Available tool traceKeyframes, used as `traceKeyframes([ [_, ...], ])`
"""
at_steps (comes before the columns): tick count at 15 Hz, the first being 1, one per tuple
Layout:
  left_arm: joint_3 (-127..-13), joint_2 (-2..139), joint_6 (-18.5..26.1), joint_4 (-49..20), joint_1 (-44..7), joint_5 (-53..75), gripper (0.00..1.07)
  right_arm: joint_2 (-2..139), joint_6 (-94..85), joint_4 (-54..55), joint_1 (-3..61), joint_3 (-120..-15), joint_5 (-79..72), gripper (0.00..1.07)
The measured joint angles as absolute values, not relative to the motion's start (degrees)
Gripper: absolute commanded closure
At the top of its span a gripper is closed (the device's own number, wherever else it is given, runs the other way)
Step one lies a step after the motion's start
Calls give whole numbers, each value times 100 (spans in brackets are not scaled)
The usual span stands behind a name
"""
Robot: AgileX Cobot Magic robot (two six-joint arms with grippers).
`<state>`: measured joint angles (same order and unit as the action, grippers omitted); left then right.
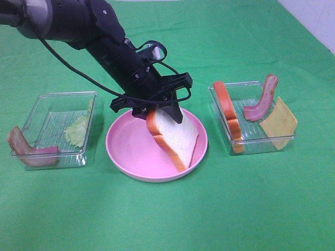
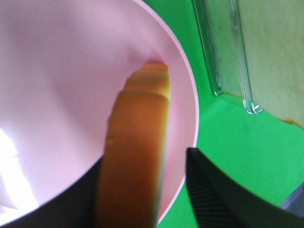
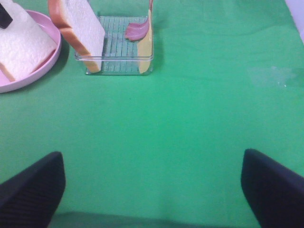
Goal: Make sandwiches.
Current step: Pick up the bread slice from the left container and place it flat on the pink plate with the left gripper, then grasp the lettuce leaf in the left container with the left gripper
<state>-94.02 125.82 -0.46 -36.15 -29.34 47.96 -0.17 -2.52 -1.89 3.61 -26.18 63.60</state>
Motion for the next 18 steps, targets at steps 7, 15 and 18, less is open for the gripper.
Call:
traceKeyframes([
  [7, -9861, 12582, -189, -3117, -2934, 5449, 6, -17, -252, -189, 361, -2618, 6360, 11],
  [15, -12107, 12193, -613, -728, -2916, 6916, 6, -17, -252, -189, 361, -2618, 6360, 11],
  [18, -12055, 11814, -636, -315, -2739, 6933, 6, -17, -252, -189, 361, -2618, 6360, 11],
])
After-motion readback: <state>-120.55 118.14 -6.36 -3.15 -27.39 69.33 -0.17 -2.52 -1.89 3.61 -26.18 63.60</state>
